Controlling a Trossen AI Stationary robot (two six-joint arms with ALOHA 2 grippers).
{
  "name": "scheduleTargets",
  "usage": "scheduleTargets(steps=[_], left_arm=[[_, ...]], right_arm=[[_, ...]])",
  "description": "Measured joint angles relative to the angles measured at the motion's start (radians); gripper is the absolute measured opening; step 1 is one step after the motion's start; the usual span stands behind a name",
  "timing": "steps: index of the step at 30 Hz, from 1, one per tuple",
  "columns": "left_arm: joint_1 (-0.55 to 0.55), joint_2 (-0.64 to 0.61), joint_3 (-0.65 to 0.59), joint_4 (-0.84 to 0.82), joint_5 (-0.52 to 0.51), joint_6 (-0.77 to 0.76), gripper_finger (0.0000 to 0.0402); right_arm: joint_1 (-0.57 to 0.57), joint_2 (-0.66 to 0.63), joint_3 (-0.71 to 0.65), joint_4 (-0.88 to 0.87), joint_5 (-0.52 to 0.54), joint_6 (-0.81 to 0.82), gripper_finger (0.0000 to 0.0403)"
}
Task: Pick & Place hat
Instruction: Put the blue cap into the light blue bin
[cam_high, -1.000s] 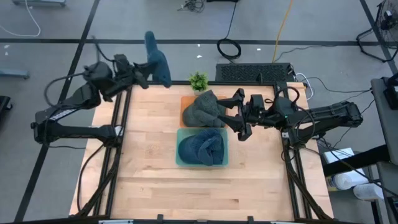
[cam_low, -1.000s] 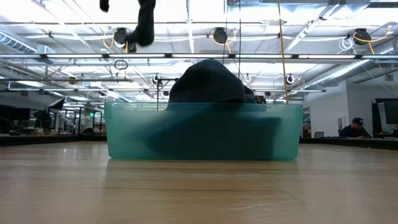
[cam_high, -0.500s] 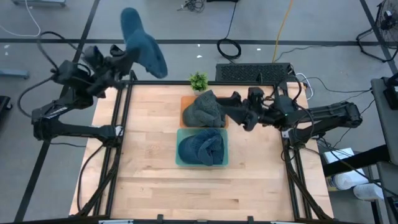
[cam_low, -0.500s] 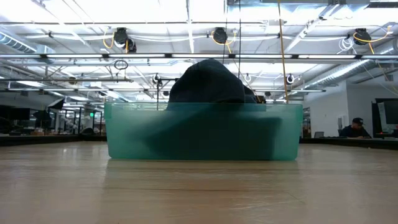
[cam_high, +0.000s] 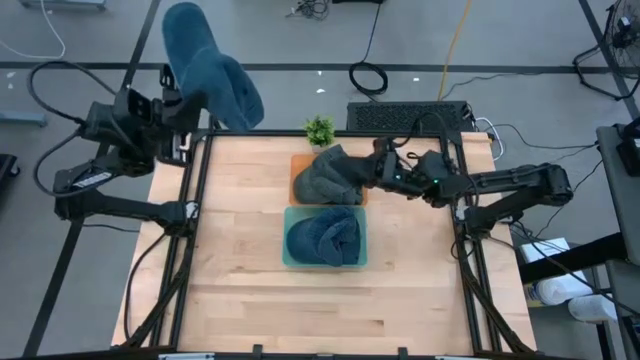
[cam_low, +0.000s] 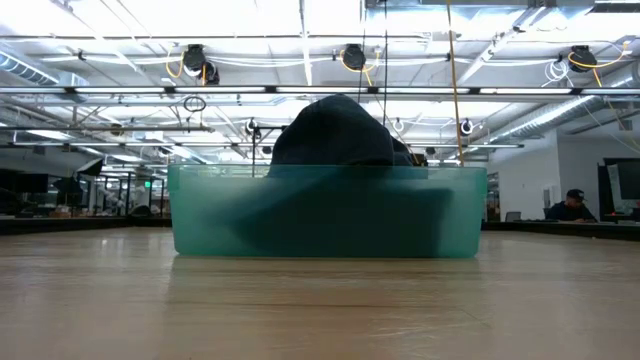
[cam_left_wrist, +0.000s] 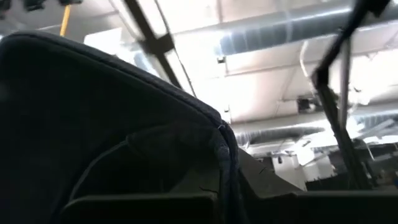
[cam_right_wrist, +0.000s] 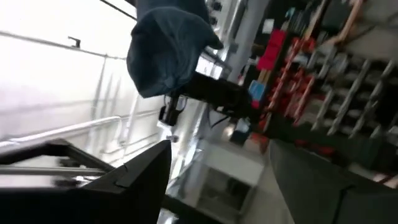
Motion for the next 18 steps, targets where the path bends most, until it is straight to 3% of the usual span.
scheduleTargets(steps=[9,18], left_arm=[[-0.044,0.064,0.000,0.048,0.093,0.188,0.0008],[-0.073,0.167,0.000,0.122,0.133,0.275,0.0008]], right_arm=[[-0.009,0.098,0.000,0.162,-0.046,0.267,0.0263],[-0.015,0.194,0.000,0.409,-0.064,0.389,0.0263]])
